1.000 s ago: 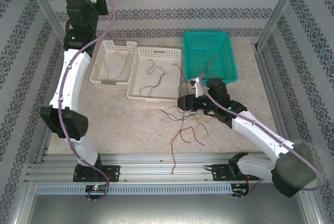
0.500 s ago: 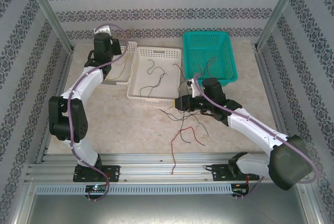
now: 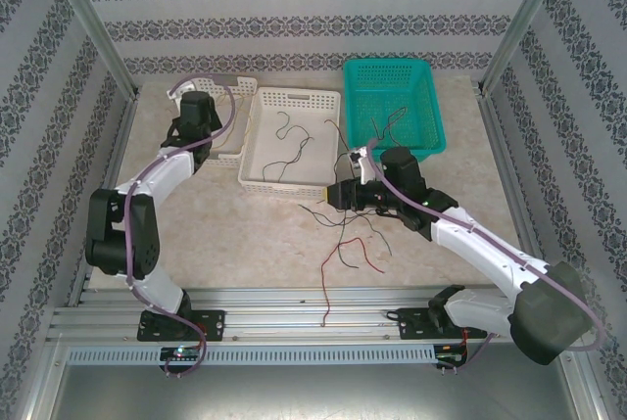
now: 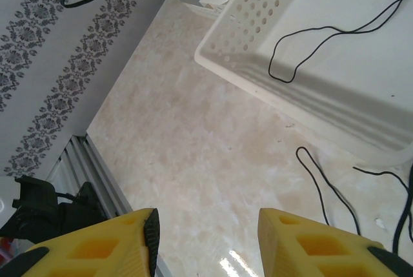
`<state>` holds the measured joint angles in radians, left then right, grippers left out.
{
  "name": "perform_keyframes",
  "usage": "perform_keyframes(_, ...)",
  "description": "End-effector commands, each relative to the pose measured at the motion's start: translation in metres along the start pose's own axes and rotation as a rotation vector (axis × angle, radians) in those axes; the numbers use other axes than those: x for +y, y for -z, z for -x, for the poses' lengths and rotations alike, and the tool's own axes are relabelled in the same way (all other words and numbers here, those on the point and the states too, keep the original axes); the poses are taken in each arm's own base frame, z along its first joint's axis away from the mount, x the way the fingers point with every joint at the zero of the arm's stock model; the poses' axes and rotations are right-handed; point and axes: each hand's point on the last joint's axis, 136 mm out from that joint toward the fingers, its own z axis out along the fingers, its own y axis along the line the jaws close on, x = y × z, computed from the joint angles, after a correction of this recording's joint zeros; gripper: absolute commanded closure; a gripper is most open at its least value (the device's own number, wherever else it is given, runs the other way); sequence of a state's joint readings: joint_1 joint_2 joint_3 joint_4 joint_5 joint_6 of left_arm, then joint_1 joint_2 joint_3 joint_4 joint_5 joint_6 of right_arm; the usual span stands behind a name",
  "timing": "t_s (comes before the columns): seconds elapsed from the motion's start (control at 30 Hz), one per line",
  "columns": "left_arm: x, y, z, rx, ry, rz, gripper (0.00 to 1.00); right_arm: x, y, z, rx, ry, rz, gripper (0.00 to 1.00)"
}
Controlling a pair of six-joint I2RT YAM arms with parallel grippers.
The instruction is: Untangle the cables
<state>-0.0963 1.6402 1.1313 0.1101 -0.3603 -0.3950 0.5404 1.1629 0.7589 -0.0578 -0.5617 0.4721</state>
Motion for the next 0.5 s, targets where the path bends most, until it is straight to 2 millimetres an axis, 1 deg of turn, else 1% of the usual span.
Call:
perform_keyframes(0.0,0.03,0.025,0.034,-0.117,0.132,0.111,1.0,0.005,-0.002,0.001,-0.001,0.008,0.012,0.55)
perform_keyframes(0.17,0.048,0.06,0.071,-0.224,0.178,0.138,1.0,0.006,-0.007,0.0,0.014,0.012,0.019,0.55)
perform_keyframes(0.2,0.049,0.063,0.074,-0.231,0.178,0.141,1.0,0.006,-0.008,0.0,0.014,0.013,0.02,0.55)
perform_keyframes(0.23,0.05,0.065,0.075,-0.226,0.176,0.149,1.0,0.006,-0.01,0.0,0.016,0.012,0.02,0.55)
perform_keyframes(0.37,0.054,0.067,0.067,-0.196,0.185,0.164,1.0,0.01,-0.016,0.0,0.027,0.014,0.033,0.55)
perform_keyframes(0.47,0.049,0.057,0.061,-0.156,0.162,0.167,1.0,0.012,-0.02,-0.002,0.043,0.016,0.038,0.55)
